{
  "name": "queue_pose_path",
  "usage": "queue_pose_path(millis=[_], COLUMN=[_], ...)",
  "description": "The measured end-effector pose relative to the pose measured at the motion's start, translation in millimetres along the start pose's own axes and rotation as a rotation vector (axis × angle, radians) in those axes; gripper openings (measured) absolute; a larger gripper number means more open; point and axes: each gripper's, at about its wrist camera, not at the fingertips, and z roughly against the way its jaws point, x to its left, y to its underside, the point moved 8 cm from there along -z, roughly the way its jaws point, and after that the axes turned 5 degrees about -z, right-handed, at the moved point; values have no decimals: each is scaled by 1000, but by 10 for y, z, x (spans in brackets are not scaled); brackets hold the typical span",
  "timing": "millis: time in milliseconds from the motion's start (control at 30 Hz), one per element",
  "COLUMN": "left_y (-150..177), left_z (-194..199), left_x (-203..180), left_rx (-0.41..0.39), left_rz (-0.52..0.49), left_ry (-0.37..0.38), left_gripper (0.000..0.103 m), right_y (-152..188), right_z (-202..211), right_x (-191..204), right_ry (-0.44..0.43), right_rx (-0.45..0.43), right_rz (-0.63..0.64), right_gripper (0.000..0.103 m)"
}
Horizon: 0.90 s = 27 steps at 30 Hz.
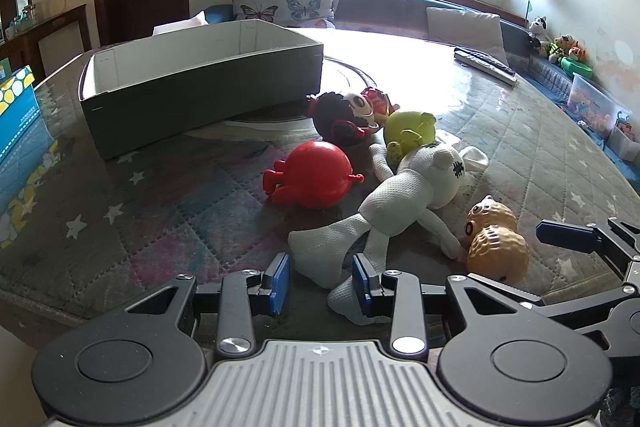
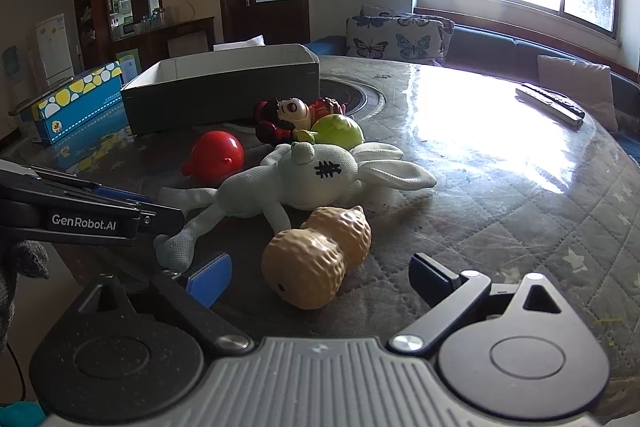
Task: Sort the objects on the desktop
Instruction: 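Move both grippers toward the tan peanut-shaped toy beside the rabbit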
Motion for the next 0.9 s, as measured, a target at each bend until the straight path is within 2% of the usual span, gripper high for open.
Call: queue_pose_path(millis=[233,733,900], left_y=[-26,-68,-136], left_z=[-18,-5,145], left_x=[-18,-55,-100], left_rx=[0,-8,-44], left_rz=[-3,-15,-16], left_ry=[11,27,55], left_gripper=[37,37,37], right_y=[-10,6,30], right_z=[-28,-62,-73], right_x=[-53,-76,-49], right_ry=[1,-6,-8], right_rx=[2,14,23], right_rz=[-18,-26,-11], right_gripper=[103,103,103])
